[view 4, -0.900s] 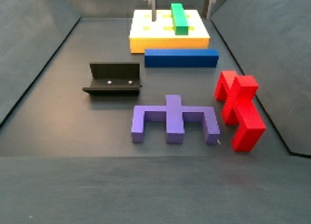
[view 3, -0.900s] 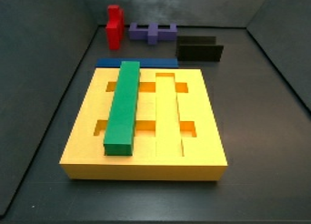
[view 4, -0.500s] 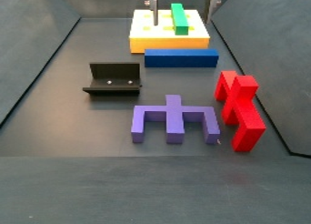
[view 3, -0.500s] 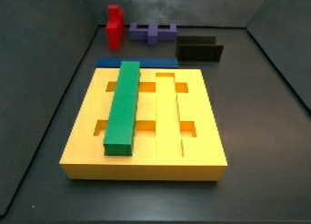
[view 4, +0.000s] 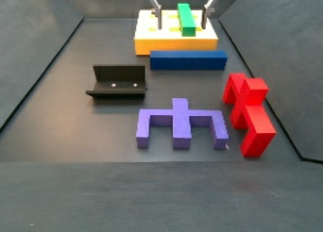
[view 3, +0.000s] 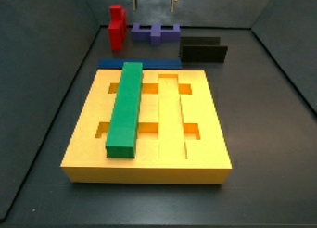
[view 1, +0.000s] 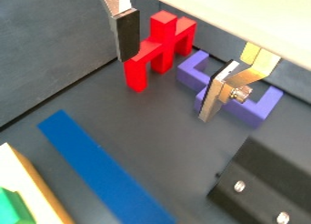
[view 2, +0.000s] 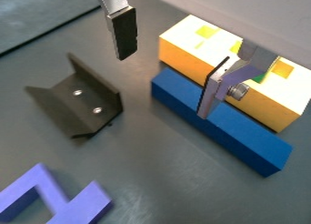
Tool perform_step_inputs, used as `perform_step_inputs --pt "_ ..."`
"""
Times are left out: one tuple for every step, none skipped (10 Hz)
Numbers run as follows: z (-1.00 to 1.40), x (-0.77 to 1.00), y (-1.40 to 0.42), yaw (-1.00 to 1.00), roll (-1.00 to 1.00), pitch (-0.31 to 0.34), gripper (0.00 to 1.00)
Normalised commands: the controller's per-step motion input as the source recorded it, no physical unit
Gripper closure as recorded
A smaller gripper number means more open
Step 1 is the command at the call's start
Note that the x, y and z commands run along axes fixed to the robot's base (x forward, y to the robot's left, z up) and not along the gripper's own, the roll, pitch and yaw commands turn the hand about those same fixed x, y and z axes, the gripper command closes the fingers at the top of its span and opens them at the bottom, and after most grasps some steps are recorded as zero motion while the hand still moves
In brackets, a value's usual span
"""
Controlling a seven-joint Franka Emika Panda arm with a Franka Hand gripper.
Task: Pick up the blue object. Move up. Move to above the board. Insert the blue object.
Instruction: Pick up the blue object.
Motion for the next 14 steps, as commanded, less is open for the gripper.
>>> perform_step_inputs --pt "-0.16 -0.1 -0.22 -0.8 -0.01 -0.06 0.0" --pt "-0.21 -0.07 -0.16 -0.85 -0.05 -0.074 0.0" --pt "-0.2 -0.12 -0.12 -0.81 0.0 -0.037 0.0" --pt "-0.25 -0.19 -0.04 -0.85 -0.01 -0.051 0.0" --pt "-0.28 -0.17 -0.01 -0.84 -0.05 -0.063 0.0" --pt "-0.3 -0.11 0.0 -0.83 -0.07 -0.06 0.0" --pt "-0.33 0.0 0.0 -0.84 0.0 -0.011 0.0" --pt "-0.26 0.0 0.0 -0.91 -0.03 -0.006 0.0" --pt "-0.21 0.0 -0.03 -0.98 -0.03 0.0 0.0" --pt "-0.16 0.0 -0.08 -0.97 -0.03 0.0 0.0" --pt "-0.08 0.0 -0.09 -0.96 -0.07 0.0 0.0" --pt "0.0 0.0 -0.11 -0.93 -0.12 -0.034 0.0" --pt "-0.03 0.0 -0.15 -0.93 -0.11 -0.039 0.0" --pt "-0.15 0.0 -0.13 -0.93 -0.08 -0.049 0.0"
